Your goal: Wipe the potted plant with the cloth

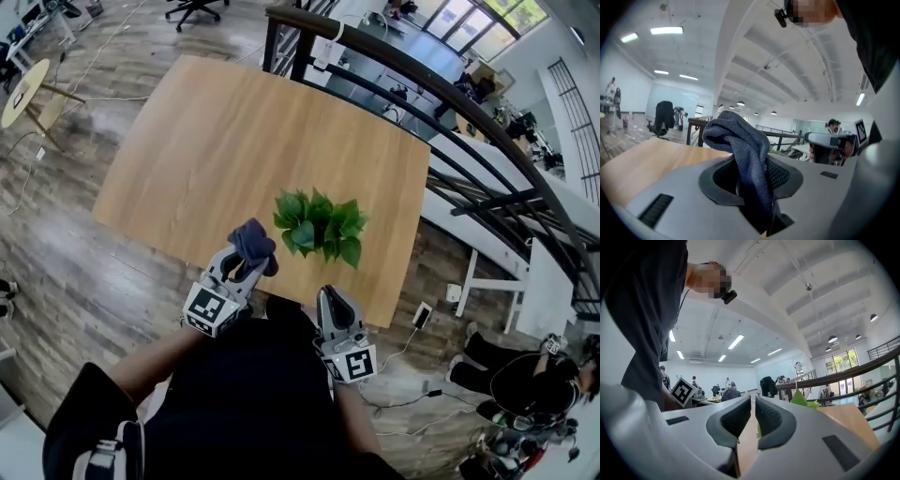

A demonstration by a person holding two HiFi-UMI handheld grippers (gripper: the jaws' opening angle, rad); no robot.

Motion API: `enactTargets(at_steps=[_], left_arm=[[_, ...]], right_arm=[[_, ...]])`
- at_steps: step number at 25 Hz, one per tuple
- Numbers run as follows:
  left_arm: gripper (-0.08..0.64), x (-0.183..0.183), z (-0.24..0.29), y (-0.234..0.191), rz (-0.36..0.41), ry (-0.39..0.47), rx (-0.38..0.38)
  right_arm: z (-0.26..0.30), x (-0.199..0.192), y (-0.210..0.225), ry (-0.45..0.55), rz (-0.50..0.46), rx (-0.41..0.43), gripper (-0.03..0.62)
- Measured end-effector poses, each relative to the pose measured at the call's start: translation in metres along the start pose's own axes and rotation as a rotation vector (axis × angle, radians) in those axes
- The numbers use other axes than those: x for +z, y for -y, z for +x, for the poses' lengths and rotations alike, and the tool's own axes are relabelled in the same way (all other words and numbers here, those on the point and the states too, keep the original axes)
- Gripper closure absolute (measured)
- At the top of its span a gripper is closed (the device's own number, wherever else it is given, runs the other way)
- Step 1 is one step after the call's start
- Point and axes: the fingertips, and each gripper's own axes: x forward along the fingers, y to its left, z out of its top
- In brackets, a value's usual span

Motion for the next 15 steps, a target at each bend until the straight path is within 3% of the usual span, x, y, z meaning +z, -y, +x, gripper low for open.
enactTargets(at_steps=[4,6,8,11,15], left_arm=[[0.413,-0.034,0.011,-0.015,0.067,-0.041,0.083],[0.413,-0.066,0.016,-0.026,0.086,-0.130,0.098],[0.413,-0.107,0.027,-0.038,0.126,-0.271,0.093],[0.413,-0.163,0.040,-0.047,0.131,-0.431,0.091],[0.413,-0.188,0.059,-0.054,0.085,-0.458,0.078]], right_arm=[[0.003,-0.022,0.024,-0.075,-0.022,0.099,0.572],[0.004,-0.041,0.035,-0.119,-0.064,0.143,0.572],[0.008,-0.068,0.046,-0.161,-0.100,0.160,0.571],[-0.002,-0.123,0.064,-0.287,-0.146,0.170,0.435],[0.003,-0.179,0.094,-0.411,-0.102,0.155,0.372]])
